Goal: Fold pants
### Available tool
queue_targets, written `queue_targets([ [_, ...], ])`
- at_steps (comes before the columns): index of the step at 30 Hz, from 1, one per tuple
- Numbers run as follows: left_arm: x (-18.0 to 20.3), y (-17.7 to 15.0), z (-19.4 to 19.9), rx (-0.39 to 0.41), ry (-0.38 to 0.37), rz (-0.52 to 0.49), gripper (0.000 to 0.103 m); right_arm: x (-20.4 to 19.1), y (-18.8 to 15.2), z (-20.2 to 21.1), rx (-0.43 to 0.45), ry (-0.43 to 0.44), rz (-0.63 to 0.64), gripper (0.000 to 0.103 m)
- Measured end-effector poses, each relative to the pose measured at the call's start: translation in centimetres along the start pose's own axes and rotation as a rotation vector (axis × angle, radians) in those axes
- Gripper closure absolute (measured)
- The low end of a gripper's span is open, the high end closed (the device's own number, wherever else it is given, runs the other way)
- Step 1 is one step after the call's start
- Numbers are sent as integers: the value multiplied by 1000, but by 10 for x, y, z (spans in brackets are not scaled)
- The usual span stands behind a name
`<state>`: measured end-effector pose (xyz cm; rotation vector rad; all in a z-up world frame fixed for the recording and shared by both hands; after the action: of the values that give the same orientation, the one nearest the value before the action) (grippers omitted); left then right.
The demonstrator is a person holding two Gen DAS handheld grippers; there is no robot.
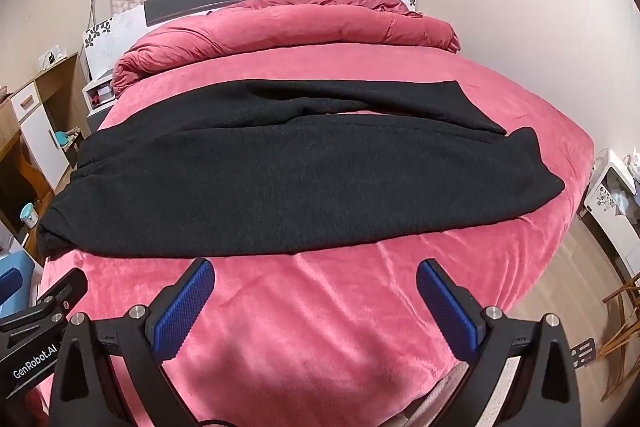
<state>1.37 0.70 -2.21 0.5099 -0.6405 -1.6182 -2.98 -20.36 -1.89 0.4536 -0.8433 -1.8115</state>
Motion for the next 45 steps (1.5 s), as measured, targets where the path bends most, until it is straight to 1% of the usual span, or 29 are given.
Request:
queue_targets([
  [45,-3,-9,-18,-75,-5,23,0,-1,-7,-13,-49,13,3,0],
])
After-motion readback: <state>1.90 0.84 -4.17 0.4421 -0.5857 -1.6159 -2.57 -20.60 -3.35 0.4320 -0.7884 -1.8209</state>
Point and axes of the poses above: each gripper's, at about its wrist camera, not at the fingertips, and z roughly against the way its jaws point, x to its right, y to its top, the point moved 1 cm from there along -z, roughly the way its jaws point, and after that the axes turned 5 degrees about -y, right-handed, at the moved point
